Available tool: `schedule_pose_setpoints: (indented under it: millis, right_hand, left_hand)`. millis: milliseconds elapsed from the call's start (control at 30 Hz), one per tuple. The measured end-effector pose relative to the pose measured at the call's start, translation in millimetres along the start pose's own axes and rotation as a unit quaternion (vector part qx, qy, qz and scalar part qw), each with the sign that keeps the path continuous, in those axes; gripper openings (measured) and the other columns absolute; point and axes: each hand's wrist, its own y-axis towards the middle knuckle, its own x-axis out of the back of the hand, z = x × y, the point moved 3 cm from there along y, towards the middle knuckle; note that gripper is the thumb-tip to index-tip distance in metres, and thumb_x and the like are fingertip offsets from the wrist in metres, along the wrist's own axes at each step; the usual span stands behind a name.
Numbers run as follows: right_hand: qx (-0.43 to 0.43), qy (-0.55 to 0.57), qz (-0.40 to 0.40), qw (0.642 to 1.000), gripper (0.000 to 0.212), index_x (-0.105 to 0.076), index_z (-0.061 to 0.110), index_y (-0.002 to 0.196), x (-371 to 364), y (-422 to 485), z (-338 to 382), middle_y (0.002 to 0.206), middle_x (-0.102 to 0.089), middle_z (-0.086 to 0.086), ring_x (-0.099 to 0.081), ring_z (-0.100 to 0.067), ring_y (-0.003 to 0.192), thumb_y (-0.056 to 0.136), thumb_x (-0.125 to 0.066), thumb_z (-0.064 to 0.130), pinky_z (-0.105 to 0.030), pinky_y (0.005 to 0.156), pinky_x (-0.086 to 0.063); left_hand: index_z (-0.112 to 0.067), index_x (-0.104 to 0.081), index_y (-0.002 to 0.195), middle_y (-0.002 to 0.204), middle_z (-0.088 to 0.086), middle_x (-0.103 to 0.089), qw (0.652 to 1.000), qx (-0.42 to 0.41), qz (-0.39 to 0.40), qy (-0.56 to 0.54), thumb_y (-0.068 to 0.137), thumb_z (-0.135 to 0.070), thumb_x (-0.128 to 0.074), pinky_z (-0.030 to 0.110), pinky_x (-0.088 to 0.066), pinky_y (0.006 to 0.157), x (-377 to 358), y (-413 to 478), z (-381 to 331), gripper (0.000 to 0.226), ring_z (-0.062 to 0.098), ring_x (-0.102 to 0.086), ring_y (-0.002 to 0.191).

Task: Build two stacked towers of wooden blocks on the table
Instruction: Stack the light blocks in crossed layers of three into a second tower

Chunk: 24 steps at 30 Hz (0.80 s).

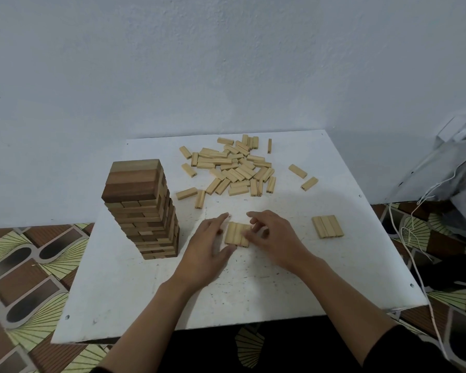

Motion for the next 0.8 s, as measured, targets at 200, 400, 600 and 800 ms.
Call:
schedule_pose_setpoints:
  millis: [200, 400, 600, 800]
  right_hand:
    - [0.028, -0.046, -0.01, 0.998, 0.031, -0.065, 0.008, 0.128, 7, 10, 5, 0.12, -0.064, 0.0, -0.058, -0.009, 0.109, 0.104, -0.047, 0.011, -0.023, 0.095, -0.047]
    - [0.018, -0.028, -0.011, 0.999, 0.036, -0.065, 0.008, 0.129, -2, 13, 5, 0.122, -0.065, -0.002, -0.059, -0.011, 0.108, 0.099, -0.047, -0.001, -0.026, 0.098, -0.049]
    - [-0.011, 0.036, -0.045, 0.998, 0.04, -0.064, 0.011, 0.131, -2, -6, -1, 0.124, -0.065, 0.002, -0.058, -0.003, 0.108, 0.097, -0.048, -0.005, -0.001, 0.088, -0.04]
    - [-0.006, 0.032, -0.103, 0.994, 0.034, -0.062, 0.012, 0.134, -11, -38, -7, 0.129, -0.063, 0.002, -0.057, -0.007, 0.117, 0.101, -0.056, 0.01, -0.025, 0.104, -0.047]
  left_hand:
    - [-0.025, -0.039, 0.149, 0.135, -0.004, -0.049, 0.995, 0.034, -0.085, 0.049, 0.084, -0.05, -0.075, 0.033, -0.04, 0.103, -15, -6, -12, 0.078, 0.013, -0.043, 0.126]
    - [-0.029, -0.032, 0.148, 0.126, -0.003, -0.051, 0.988, 0.07, -0.103, 0.087, 0.078, -0.054, -0.073, 0.041, -0.035, 0.095, -31, 2, -20, 0.085, 0.018, -0.045, 0.119]
    - [-0.032, -0.038, 0.141, 0.117, -0.013, -0.053, 0.994, 0.066, -0.081, 0.039, 0.081, -0.034, -0.074, 0.038, -0.032, 0.099, -28, 1, -14, 0.07, 0.012, -0.048, 0.113]
    - [-0.04, -0.04, 0.137, 0.124, -0.028, -0.053, 0.999, -0.012, 0.047, 0.026, 0.082, -0.027, -0.074, 0.041, -0.035, 0.105, -10, 8, -6, 0.066, 0.001, -0.039, 0.123]
